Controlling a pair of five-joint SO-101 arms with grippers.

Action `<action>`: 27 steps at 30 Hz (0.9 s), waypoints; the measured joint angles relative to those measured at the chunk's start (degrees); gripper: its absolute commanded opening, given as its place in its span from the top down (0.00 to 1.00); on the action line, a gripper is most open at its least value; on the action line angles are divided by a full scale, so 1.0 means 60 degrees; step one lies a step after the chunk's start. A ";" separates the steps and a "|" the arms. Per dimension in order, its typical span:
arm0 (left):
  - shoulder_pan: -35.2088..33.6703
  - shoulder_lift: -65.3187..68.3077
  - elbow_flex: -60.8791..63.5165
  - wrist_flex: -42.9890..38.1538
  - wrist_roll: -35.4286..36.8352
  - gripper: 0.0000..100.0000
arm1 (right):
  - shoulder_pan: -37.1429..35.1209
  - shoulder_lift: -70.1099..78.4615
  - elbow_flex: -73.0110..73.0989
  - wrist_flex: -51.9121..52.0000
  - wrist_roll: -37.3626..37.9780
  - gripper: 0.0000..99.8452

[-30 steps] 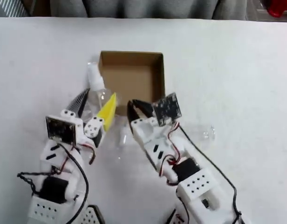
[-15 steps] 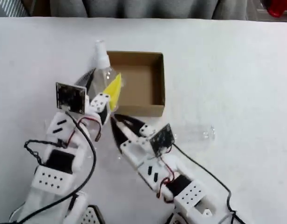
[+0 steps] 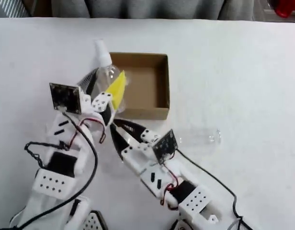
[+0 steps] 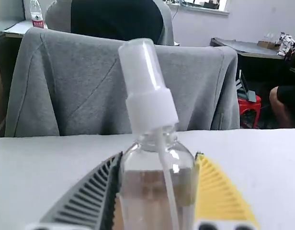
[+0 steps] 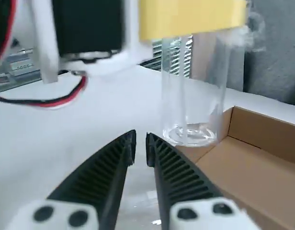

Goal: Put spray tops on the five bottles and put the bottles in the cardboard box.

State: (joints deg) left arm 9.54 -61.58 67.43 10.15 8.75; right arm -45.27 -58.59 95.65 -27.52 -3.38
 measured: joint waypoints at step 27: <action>0.0586 -0.2271 -0.0029 0.3121 -0.0718 0.98 | 0.0029 0.0000 0.0000 -0.0029 0.0000 0.98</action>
State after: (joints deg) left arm 13.05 -75.21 67.25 28.88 4.44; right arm -45.10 -58.59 95.65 -27.69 -3.38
